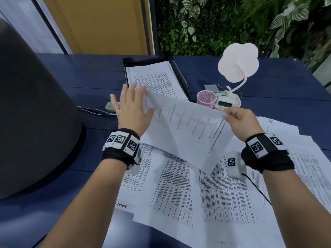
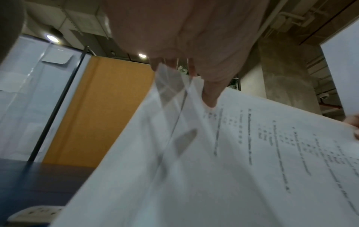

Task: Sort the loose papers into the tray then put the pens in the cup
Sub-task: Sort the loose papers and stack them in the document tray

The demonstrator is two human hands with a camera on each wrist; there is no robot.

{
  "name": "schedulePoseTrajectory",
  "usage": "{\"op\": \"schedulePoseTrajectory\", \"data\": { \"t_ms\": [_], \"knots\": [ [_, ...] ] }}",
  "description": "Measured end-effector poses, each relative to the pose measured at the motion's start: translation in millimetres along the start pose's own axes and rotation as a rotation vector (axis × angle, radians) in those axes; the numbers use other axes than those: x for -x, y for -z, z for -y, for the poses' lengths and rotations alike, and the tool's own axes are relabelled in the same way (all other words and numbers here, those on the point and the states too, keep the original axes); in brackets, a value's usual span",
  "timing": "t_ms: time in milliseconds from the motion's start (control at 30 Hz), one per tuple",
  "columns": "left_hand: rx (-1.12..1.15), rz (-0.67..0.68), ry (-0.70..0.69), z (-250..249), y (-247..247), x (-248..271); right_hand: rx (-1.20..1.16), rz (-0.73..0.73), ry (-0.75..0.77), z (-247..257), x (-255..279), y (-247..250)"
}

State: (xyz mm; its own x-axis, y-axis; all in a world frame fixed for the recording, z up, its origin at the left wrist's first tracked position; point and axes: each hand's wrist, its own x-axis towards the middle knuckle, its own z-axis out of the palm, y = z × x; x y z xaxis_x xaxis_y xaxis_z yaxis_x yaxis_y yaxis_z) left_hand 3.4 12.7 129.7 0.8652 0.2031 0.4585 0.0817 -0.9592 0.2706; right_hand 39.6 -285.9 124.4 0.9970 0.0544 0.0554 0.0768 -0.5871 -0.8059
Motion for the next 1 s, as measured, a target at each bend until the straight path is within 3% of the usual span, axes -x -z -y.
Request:
{"op": "schedulePoseTrajectory", "data": {
  "t_ms": [100,300,400,467,533,600,867,1000],
  "knots": [
    [0.053,-0.079,0.134,9,6,2,-0.189,-0.022,-0.087,-5,-4,-6],
    [0.328,0.017,0.396,21,-5,18,-0.675,-0.035,-0.372,-1,-15,-46],
    [0.701,0.133,0.591,20,-11,26,-0.797,-0.018,-0.478,8,-22,-65],
    [0.775,0.263,0.691,19,-16,30,-0.858,-0.009,-0.508,13,-28,-78],
    [0.847,0.397,0.712,21,-22,33,-0.885,0.002,-0.512,19,-36,-88],
    [0.922,0.434,0.683,24,-26,32,-0.883,0.022,-0.497,25,-46,-95],
    [0.804,0.202,0.678,51,-38,-9,-0.469,0.171,-0.303,47,-92,-112],
    [0.723,0.182,0.582,57,-39,-29,-0.459,0.064,-0.291,53,-111,-119]
  ]
}}
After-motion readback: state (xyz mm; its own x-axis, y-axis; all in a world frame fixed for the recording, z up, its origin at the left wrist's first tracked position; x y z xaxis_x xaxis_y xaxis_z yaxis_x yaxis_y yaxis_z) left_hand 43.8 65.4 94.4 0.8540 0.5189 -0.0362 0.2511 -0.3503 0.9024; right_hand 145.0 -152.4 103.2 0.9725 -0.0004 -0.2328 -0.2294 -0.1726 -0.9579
